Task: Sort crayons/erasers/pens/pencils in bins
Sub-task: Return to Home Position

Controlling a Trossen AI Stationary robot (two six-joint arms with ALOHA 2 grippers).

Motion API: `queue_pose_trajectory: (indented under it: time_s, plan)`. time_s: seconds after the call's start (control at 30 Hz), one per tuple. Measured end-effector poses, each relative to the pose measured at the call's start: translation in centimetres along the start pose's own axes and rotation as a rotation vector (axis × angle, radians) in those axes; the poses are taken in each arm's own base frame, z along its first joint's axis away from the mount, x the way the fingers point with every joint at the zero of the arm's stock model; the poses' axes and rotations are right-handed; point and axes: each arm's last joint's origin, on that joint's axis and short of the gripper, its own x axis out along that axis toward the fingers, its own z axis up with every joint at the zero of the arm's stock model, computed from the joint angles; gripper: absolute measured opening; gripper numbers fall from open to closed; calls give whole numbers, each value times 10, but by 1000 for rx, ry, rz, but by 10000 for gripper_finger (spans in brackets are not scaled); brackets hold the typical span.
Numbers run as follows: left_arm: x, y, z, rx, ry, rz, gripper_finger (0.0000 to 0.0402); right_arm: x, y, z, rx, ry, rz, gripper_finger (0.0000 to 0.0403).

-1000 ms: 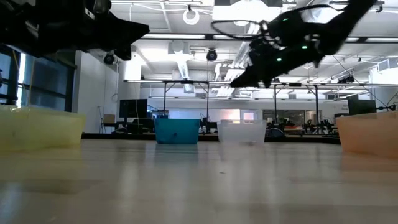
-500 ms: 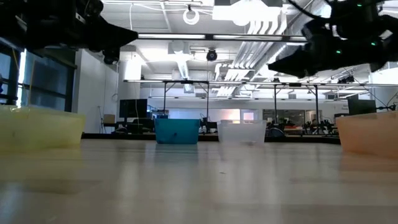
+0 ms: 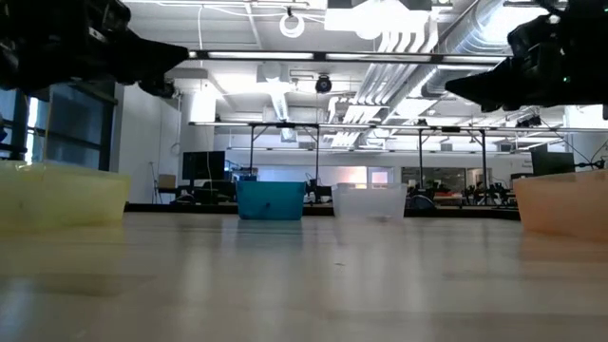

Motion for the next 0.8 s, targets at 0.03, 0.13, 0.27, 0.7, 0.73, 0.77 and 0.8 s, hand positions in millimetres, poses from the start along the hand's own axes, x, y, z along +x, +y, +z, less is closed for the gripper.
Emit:
queue_pose_trajectory:
  time_s: [0.03,0.13,0.27,0.7,0.73,0.77,0.8]
  plan:
    - [-2,-1,0,3,-12,-7,0,-2,0,1,-8,-12,4,0]
    - [-11,-2,-5,9,-39,3,0,-8,0,4,-14,-32,11,0]
    - [-18,-3,-3,5,-67,14,0,-15,-1,5,-14,-41,-3,0]
    - [-33,-8,2,33,-94,17,0,-28,-2,6,-21,-60,-43,0]
    - [-34,-8,0,28,-79,18,0,-28,-3,5,-18,-51,-50,0]
    - [-35,-9,0,25,-72,20,0,-28,-3,4,-13,-46,-55,0]
    - [-36,-9,-1,21,-61,28,0,-28,-4,4,-4,-46,-62,0]
